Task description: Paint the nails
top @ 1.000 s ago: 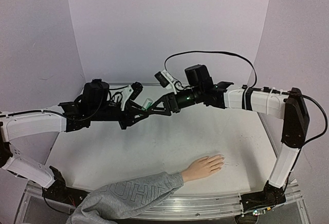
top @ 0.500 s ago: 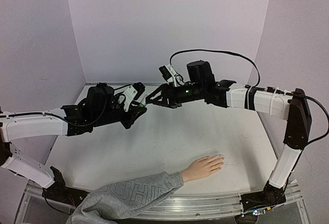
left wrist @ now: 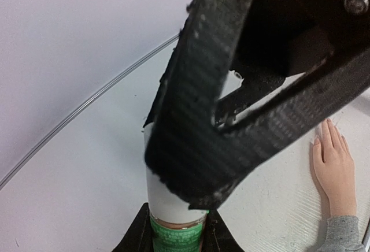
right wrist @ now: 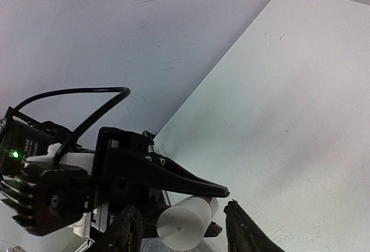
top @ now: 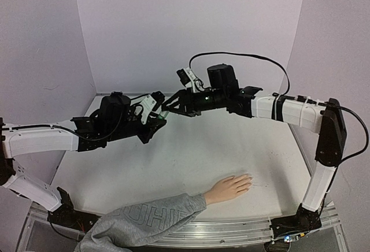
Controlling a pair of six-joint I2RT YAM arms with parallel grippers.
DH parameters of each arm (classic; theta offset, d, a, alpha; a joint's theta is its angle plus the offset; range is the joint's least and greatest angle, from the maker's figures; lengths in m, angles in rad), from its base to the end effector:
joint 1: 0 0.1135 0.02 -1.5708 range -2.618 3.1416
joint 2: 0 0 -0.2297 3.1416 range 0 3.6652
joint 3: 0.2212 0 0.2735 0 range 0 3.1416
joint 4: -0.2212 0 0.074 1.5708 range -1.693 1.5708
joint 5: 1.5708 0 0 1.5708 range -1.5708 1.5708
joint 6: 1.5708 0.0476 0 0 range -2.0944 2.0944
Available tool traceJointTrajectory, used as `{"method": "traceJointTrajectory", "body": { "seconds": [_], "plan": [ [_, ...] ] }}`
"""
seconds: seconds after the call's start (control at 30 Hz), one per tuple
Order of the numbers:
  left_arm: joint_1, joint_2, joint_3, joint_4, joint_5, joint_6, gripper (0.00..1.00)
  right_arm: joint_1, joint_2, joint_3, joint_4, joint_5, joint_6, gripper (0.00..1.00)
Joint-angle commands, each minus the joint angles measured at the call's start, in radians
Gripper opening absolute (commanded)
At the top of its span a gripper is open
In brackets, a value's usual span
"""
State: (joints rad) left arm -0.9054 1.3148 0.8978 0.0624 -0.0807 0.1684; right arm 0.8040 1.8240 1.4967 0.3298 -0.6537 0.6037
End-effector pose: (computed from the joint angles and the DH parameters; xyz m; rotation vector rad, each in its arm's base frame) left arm 0.2154 -0.2682 0.2403 0.9482 1.6999 -0.4146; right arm 0.2992 0.3523 0.3072 -0.7538 1.6535 1.5609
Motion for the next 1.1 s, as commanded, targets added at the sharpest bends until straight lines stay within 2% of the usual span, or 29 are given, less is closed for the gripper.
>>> {"method": "traceJointTrajectory", "body": {
  "seconds": [0.0, 0.1, 0.23, 0.33, 0.37, 0.43, 0.5, 0.57, 0.63, 0.8, 0.83, 0.93, 1.07],
  "plan": [
    [-0.006, 0.003, 0.058, 0.052, 0.011, 0.009, 0.0, 0.007, 0.013, 0.04, 0.029, -0.021, -0.007, 0.49],
    [-0.006, 0.004, 0.057, 0.052, 0.016, 0.008, 0.0, 0.008, 0.019, 0.042, 0.029, -0.03, -0.013, 0.41],
    [-0.005, 0.002, 0.06, 0.052, 0.052, -0.003, 0.0, 0.008, 0.023, 0.045, 0.03, -0.053, -0.046, 0.25],
    [0.005, -0.009, 0.057, 0.051, 0.154, -0.031, 0.0, 0.007, 0.015, 0.036, 0.028, -0.11, -0.139, 0.04],
    [0.026, -0.018, 0.049, 0.052, 0.241, -0.049, 0.0, 0.006, 0.01, 0.024, 0.028, -0.152, -0.199, 0.0],
    [0.111, -0.042, 0.035, 0.06, 0.492, -0.104, 0.0, 0.004, 0.008, 0.001, 0.022, -0.372, -0.328, 0.0],
    [0.187, -0.042, 0.035, 0.068, 0.819, -0.124, 0.0, 0.004, 0.004, -0.035, 0.015, -0.579, -0.454, 0.0],
    [0.221, -0.032, 0.045, 0.069, 1.051, -0.131, 0.0, 0.005, -0.005, -0.061, 0.009, -0.643, -0.531, 0.0],
    [0.237, -0.027, 0.056, 0.068, 1.138, -0.15, 0.0, 0.008, -0.003, -0.058, -0.013, -0.616, -0.572, 0.0],
    [0.239, -0.024, 0.057, 0.069, 1.045, -0.159, 0.0, 0.013, -0.023, -0.051, -0.053, -0.479, -0.594, 0.0],
    [0.238, -0.022, 0.056, 0.068, 1.016, -0.159, 0.0, 0.013, -0.028, -0.049, -0.056, -0.438, -0.582, 0.03],
    [0.238, -0.022, 0.047, 0.068, 0.895, -0.153, 0.0, 0.012, -0.036, -0.026, -0.089, -0.247, -0.512, 0.4],
    [0.233, -0.045, 0.014, 0.064, 0.673, -0.118, 0.0, 0.005, -0.04, 0.017, -0.168, -0.061, -0.41, 0.62]
  ]
}}
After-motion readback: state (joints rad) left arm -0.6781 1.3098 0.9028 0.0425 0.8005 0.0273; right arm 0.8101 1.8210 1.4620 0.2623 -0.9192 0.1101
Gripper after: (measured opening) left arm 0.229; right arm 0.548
